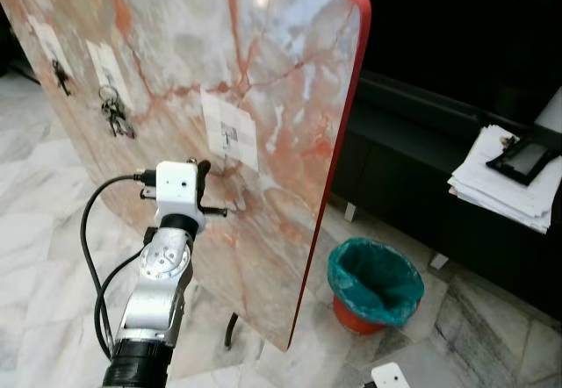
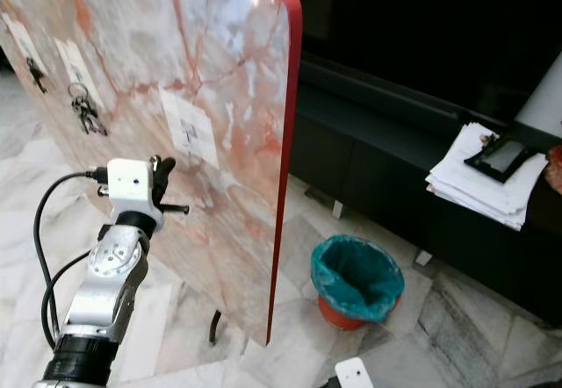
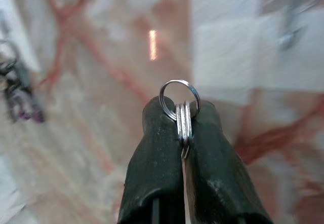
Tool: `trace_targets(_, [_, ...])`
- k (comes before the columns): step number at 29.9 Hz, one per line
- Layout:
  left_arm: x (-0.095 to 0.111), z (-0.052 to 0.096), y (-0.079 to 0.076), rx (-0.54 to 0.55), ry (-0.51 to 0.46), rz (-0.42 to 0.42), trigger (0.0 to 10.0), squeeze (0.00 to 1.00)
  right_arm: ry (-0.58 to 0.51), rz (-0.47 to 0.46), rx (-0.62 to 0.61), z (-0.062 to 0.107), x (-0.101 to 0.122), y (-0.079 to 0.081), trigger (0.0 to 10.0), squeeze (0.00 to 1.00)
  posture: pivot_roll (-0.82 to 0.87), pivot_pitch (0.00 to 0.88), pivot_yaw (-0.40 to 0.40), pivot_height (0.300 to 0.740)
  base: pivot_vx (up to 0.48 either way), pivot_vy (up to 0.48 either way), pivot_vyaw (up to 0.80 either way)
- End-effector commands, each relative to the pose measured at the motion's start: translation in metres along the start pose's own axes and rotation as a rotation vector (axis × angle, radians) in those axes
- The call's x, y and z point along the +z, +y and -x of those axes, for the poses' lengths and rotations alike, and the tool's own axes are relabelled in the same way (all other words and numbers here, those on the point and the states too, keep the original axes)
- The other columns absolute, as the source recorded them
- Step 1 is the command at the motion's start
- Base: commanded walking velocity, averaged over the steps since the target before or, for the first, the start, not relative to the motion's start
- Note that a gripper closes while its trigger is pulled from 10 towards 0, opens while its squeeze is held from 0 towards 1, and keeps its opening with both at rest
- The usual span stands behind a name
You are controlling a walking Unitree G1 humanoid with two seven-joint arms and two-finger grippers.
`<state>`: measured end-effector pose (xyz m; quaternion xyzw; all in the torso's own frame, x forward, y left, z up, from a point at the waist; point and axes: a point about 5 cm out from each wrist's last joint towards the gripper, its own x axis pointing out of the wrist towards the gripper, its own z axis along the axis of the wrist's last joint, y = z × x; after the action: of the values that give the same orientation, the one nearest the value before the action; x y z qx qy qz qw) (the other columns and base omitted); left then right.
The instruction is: Hang keys on a hook
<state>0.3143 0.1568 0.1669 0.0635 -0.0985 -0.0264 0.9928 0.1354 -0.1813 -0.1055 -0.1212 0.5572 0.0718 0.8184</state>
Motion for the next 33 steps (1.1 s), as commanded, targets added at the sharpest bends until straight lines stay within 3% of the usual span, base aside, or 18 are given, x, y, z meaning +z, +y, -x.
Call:
trace_targets(1, [0.011, -0.003, -0.008, -0.075, -0.017, 0.000, 10.0, 0.00, 0.014, -0.004, 0.005, 0.000, -0.004, 0.002, 10.0, 0.00, -0.09, 0.042, -0.039, 0.740, 0.000, 0.000, 0.00])
trace_targets(9, [0.028, -0.005, -0.028, -0.246, 0.002, -0.029, 10.0, 0.00, 0.015, -0.003, 0.006, 0.000, -0.004, 0.002, 10.0, 0.00, -0.09, 0.041, -0.037, 0.740, 0.000, 0.000, 0.00])
trace_targets(18, [0.045, -0.012, -0.020, -0.202, 0.028, -0.056, 10.0, 0.00, 0.015, -0.005, 0.011, 0.000, -0.004, 0.003, 10.0, 0.00, -0.09, 0.040, -0.034, 0.740, 0.000, 0.000, 0.00])
trace_targets(33, [0.057, -0.004, -0.019, -0.212, 0.107, -0.051, 10.0, 0.00, 0.015, -0.003, 0.017, 0.000, -0.004, 0.003, 10.0, 0.00, -0.09, 0.042, -0.034, 0.740, 0.000, 0.000, 0.00])
